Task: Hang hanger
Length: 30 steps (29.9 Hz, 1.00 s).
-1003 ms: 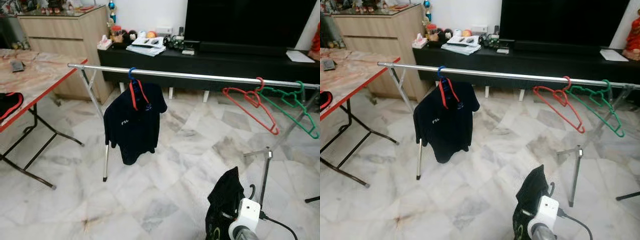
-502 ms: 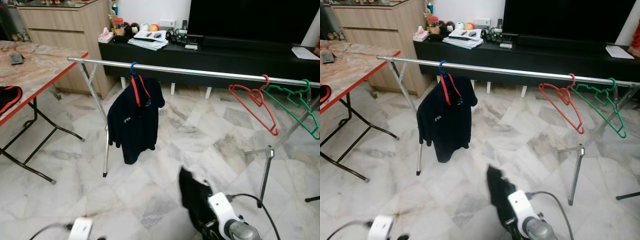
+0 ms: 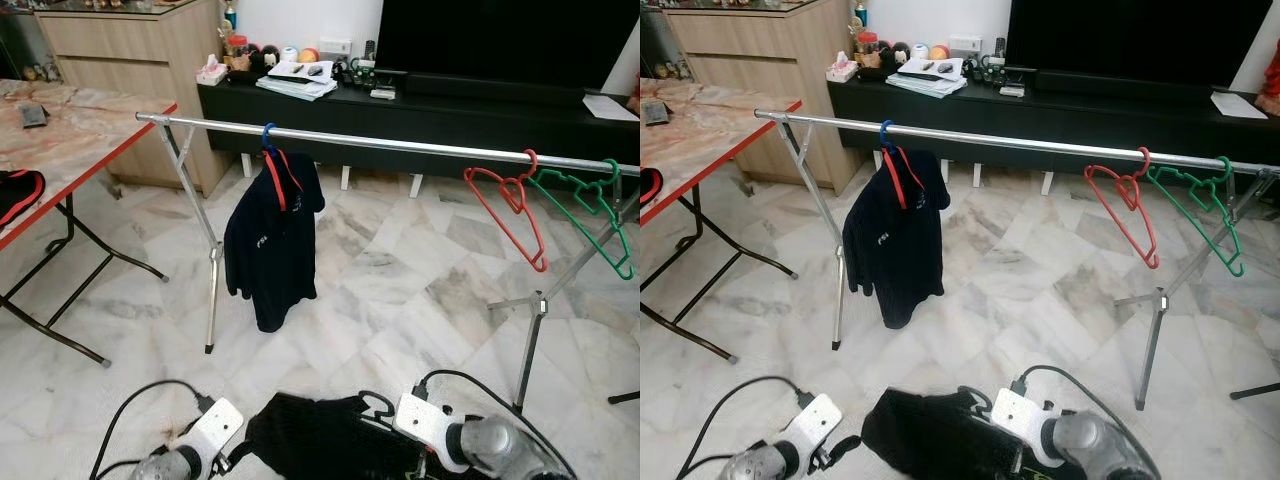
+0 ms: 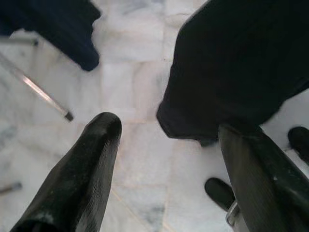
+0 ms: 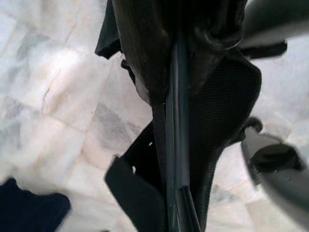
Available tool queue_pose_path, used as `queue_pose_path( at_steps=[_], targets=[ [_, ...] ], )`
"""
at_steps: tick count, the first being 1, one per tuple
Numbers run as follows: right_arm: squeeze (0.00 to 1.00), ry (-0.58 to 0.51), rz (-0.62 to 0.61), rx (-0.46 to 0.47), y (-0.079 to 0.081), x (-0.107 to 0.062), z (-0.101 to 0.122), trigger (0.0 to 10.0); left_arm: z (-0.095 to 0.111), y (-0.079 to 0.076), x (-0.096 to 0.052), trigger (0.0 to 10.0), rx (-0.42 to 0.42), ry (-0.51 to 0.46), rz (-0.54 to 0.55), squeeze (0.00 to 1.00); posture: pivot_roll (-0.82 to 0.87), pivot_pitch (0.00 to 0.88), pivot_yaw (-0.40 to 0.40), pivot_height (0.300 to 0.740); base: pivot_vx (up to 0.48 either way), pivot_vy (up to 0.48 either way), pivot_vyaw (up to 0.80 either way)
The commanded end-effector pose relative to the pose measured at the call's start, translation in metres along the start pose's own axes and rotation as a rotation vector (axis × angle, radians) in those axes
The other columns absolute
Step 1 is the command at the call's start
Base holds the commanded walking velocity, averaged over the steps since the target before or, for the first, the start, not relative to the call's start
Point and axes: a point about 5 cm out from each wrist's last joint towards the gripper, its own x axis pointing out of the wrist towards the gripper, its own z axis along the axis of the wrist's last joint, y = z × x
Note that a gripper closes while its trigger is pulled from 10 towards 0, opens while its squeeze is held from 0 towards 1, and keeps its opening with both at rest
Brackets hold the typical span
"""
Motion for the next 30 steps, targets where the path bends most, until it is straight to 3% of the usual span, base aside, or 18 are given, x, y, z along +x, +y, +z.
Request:
queue_pose_path(
  at_steps=[1,10,15,22,30],
  targets=[
    [0.00,-0.051,0.031,-0.073,-0.011,-0.007,0.015,10.0,0.004,-0.004,0.001,10.0,0.039,-0.020,-0.042,0.00,0.07,0.036,-0.056,0.740,0.000,0.000,0.00],
    [0.00,-0.154,0.060,-0.174,-0.024,-0.014,0.042,10.0,0.018,-0.004,0.008,10.0,0.007,-0.071,-0.057,0.00,0.06,0.032,-0.063,0.740,0.000,0.000,0.00],
    [0.00,-0.201,0.104,-0.231,-0.027,-0.022,0.052,10.0,0.019,-0.002,0.008,10.0,-0.052,-0.076,-0.052,0.00,0.05,0.030,-0.064,0.740,0.000,0.000,0.00],
    [0.00,-0.212,0.106,-0.260,-0.032,-0.029,0.054,10.0,0.023,0.002,0.010,10.0,-0.115,-0.089,-0.022,0.00,0.04,0.029,-0.067,0.740,0.000,0.000,0.00],
    [0.00,-0.193,0.076,-0.254,-0.033,-0.031,0.050,10.0,0.020,0.004,0.009,10.0,-0.125,-0.075,-0.021,0.00,0.05,0.025,-0.067,0.740,0.000,0.000,0.00]
  ],
)
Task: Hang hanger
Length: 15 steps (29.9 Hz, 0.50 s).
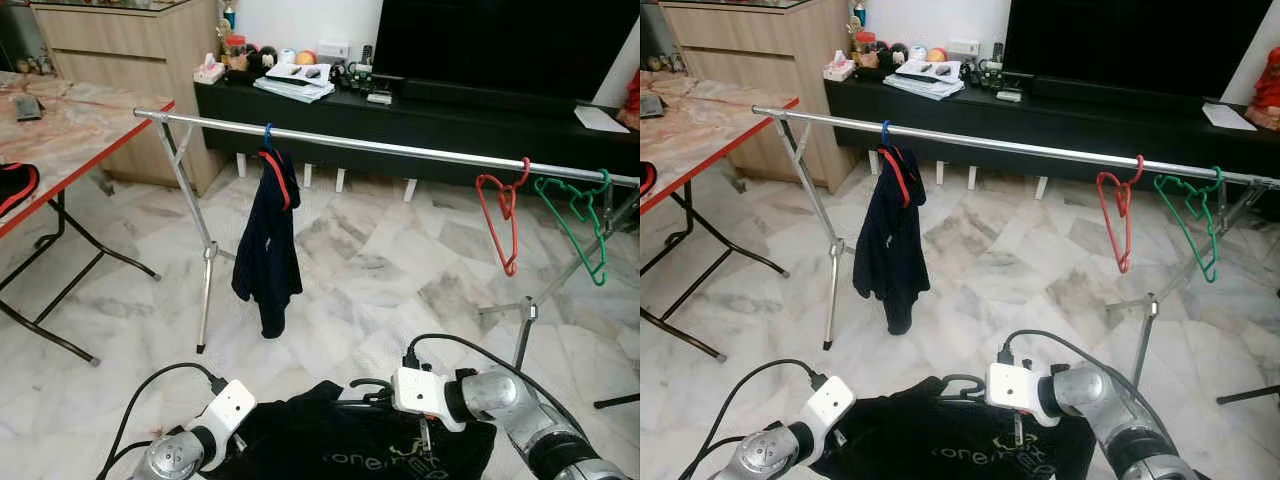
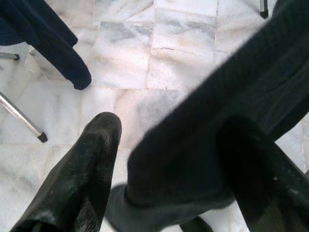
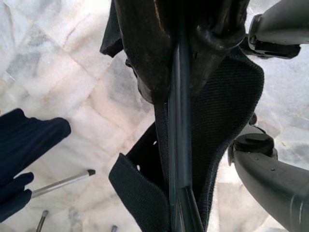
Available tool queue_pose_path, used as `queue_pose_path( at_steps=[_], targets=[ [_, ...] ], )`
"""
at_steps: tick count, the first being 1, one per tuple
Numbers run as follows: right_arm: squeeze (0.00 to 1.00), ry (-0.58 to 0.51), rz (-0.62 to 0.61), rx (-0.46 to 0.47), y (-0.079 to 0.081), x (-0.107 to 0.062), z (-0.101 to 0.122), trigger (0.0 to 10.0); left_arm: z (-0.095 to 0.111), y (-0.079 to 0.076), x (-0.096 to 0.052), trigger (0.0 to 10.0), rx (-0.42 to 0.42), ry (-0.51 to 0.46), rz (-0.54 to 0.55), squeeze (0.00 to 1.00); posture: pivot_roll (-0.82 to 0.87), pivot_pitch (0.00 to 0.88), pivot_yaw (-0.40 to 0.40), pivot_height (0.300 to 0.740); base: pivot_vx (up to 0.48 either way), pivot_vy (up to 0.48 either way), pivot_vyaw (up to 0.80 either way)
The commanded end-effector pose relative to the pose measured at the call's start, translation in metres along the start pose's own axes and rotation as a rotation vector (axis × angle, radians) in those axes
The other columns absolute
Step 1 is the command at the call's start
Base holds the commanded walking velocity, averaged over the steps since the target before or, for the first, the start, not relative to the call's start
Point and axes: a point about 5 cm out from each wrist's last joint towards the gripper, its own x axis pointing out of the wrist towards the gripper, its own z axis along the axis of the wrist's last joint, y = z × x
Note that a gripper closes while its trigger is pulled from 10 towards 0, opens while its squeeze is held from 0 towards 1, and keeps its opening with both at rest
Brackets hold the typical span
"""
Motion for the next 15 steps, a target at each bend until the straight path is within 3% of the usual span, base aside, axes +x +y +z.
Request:
queue_pose_path(
  at_steps=[1,15],
  targets=[
    [0.00,-0.013,-0.041,-0.027,-0.007,-0.006,0.004,10.0,-0.001,0.003,-0.001,10.0,-0.010,0.015,-0.001,0.00,0.05,0.024,-0.066,0.740,0.000,0.000,0.00],
    [0.00,-0.072,-0.053,-0.094,-0.020,-0.017,0.021,10.0,-0.020,-0.001,-0.008,10.0,-0.005,0.130,-0.092,0.00,0.04,0.002,-0.060,0.740,0.000,0.000,0.00]
  ],
)
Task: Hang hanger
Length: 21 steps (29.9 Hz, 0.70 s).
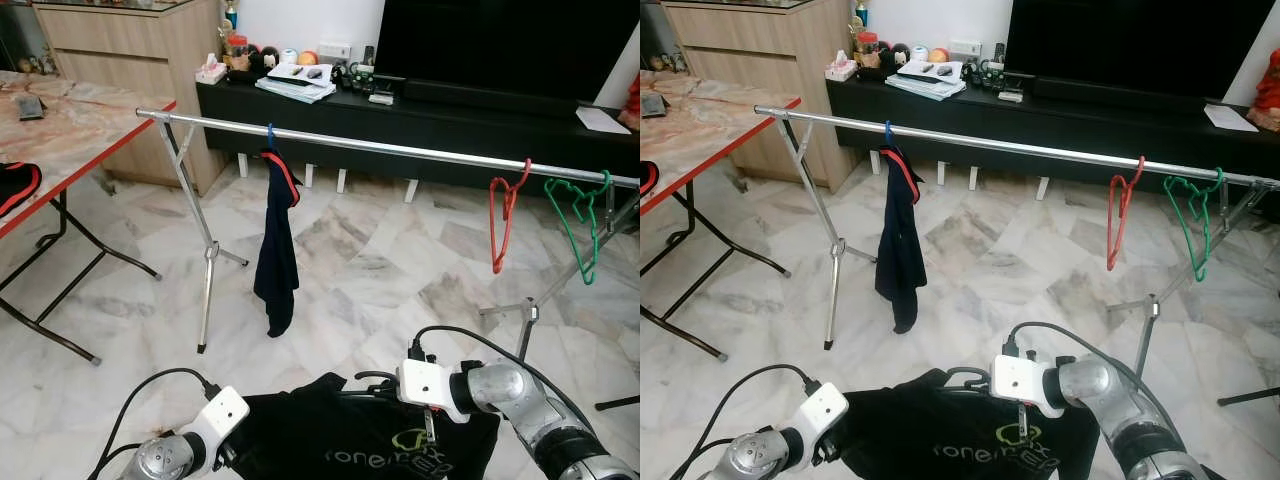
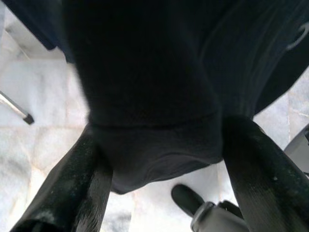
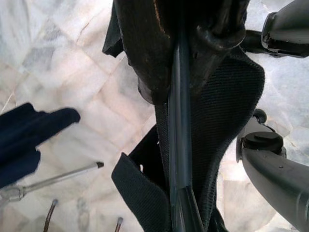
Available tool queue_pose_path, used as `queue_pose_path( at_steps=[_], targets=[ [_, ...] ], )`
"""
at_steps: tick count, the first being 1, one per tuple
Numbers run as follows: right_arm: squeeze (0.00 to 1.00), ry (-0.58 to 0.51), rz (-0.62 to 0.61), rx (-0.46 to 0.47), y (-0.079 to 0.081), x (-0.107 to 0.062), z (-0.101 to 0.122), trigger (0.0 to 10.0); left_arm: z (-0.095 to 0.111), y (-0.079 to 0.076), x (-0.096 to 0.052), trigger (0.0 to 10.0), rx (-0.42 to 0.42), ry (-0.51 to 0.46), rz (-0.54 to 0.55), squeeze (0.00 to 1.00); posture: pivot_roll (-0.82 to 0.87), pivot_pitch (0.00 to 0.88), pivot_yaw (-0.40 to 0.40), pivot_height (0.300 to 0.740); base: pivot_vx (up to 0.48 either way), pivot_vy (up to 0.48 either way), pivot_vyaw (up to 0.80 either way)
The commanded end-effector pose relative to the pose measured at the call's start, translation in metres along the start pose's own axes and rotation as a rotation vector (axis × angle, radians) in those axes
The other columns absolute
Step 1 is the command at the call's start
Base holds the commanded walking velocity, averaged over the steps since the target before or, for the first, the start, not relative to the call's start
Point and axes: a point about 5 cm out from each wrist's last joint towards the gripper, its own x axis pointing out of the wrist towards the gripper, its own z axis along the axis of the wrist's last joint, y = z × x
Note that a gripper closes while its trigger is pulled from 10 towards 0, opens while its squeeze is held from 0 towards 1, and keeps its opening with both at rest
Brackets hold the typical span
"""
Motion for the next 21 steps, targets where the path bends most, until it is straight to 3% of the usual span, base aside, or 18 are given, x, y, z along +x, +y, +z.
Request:
queue_pose_path(
  at_steps=[1,6,7,8,9,10,21],
  targets=[
    [0.00,-0.047,-0.040,-0.046,-0.012,-0.008,0.011,10.0,-0.005,-0.003,0.000,10.0,-0.011,0.029,-0.016,0.00,0.04,0.002,-0.060,0.740,0.000,0.000,0.00],
    [0.00,-0.059,-0.036,-0.064,-0.014,-0.013,0.015,10.0,-0.004,0.002,0.000,10.0,-0.087,0.019,0.027,0.00,0.03,0.000,-0.060,0.740,0.000,0.000,0.00],
    [0.00,-0.057,-0.042,-0.068,-0.016,-0.015,0.015,10.0,-0.004,0.003,0.000,4.8,-0.090,0.023,0.027,0.00,0.02,0.000,-0.060,0.740,0.000,0.000,0.00],
    [0.00,-0.055,-0.045,-0.069,-0.016,-0.016,0.015,10.0,-0.004,0.003,0.000,2.5,-0.090,0.025,0.026,0.00,0.02,0.000,-0.060,0.740,0.000,0.000,0.00],
    [0.00,-0.053,-0.047,-0.070,-0.016,-0.017,0.015,10.0,-0.004,0.003,0.000,2.5,-0.088,0.028,0.024,0.00,0.02,0.000,-0.059,0.740,0.000,0.000,0.00],
    [0.00,-0.045,-0.053,-0.069,-0.017,-0.019,0.013,10.0,-0.006,0.003,-0.001,0.0,-0.084,0.036,0.020,0.00,0.02,0.000,-0.060,0.740,0.000,0.000,0.00],
    [0.00,-0.043,-0.058,-0.057,-0.016,-0.018,0.012,10.0,-0.011,0.003,-0.004,0.0,-0.095,0.048,0.034,0.00,0.03,0.000,-0.061,0.740,0.000,0.000,0.00]
  ],
)
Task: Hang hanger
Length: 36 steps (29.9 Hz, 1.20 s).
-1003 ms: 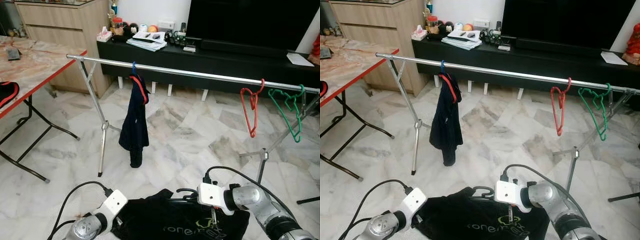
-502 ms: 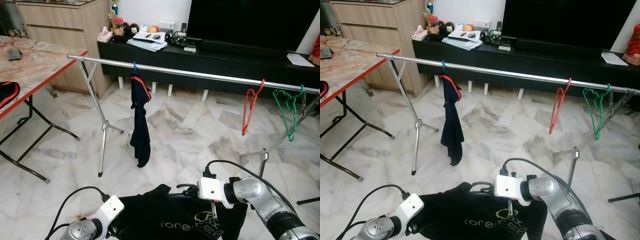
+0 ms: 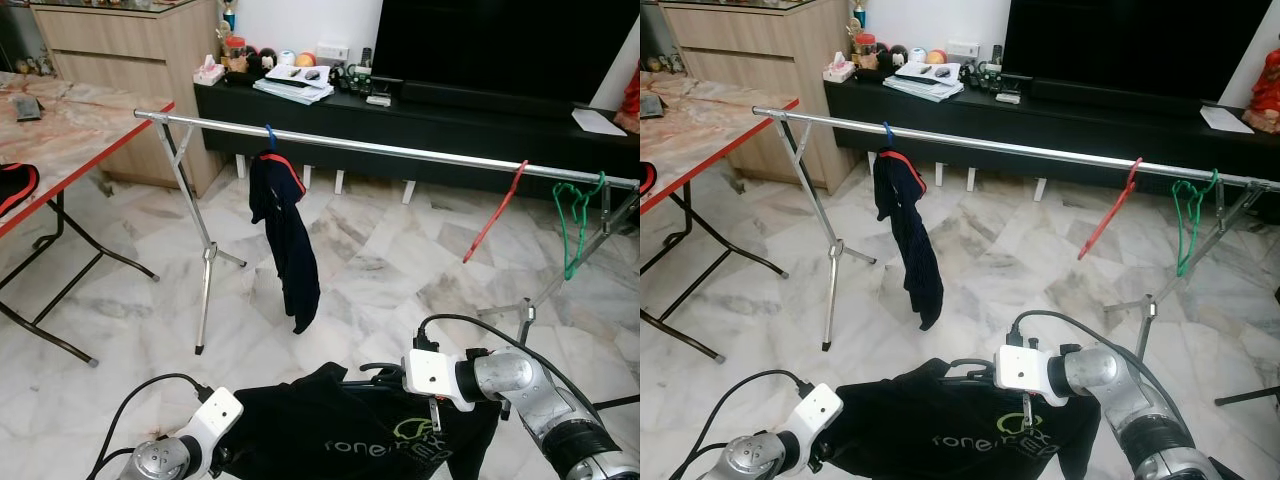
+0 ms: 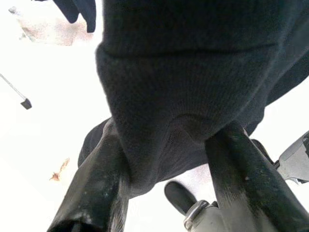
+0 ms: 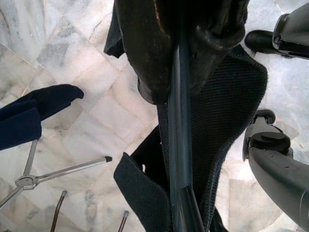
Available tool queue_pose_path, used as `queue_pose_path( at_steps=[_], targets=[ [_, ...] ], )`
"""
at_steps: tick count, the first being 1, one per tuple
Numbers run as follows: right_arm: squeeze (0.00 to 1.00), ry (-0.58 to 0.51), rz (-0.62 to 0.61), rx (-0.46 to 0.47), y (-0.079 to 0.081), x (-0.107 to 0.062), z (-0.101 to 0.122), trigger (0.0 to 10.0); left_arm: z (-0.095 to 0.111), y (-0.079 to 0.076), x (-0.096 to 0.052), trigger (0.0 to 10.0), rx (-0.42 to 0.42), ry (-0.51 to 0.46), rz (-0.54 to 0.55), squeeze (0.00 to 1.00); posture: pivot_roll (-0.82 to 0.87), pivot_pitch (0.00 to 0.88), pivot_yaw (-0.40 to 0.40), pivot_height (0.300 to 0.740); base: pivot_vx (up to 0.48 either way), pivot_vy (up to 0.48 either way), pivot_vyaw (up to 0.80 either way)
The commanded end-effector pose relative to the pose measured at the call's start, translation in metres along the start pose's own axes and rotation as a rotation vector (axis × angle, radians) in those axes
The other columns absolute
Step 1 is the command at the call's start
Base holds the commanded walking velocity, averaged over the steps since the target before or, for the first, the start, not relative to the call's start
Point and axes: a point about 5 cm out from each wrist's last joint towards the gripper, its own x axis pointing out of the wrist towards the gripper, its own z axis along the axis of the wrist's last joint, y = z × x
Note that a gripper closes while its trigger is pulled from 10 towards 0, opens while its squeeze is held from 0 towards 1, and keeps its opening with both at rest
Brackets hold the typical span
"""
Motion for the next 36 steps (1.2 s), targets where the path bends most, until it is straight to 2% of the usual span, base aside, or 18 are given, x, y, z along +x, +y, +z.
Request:
queue_pose_path(
  at_steps=[1,23,30,36],
  targets=[
    [0.00,-0.029,-0.039,-0.025,-0.008,-0.005,0.007,10.0,-0.007,0.000,-0.002,0.0,-0.017,0.028,0.002,0.00,0.03,0.000,-0.061,0.740,0.000,0.000,0.00],
    [0.00,-0.003,-0.043,-0.010,-0.005,-0.003,0.002,10.0,-0.007,0.002,-0.002,0.0,-0.029,0.021,0.038,0.00,0.03,0.000,-0.059,0.740,0.000,0.000,0.00],
    [0.00,0.028,-0.037,0.000,-0.001,-0.004,-0.004,10.0,-0.012,0.011,-0.007,0.0,-0.029,0.056,0.141,0.00,0.03,0.000,-0.059,0.740,0.000,0.000,0.00],
    [0.00,0.031,-0.046,0.016,0.000,-0.003,-0.006,10.0,-0.018,0.014,-0.009,0.0,-0.083,0.069,0.196,0.00,0.03,0.000,-0.060,0.740,0.000,0.000,0.00]
  ],
)
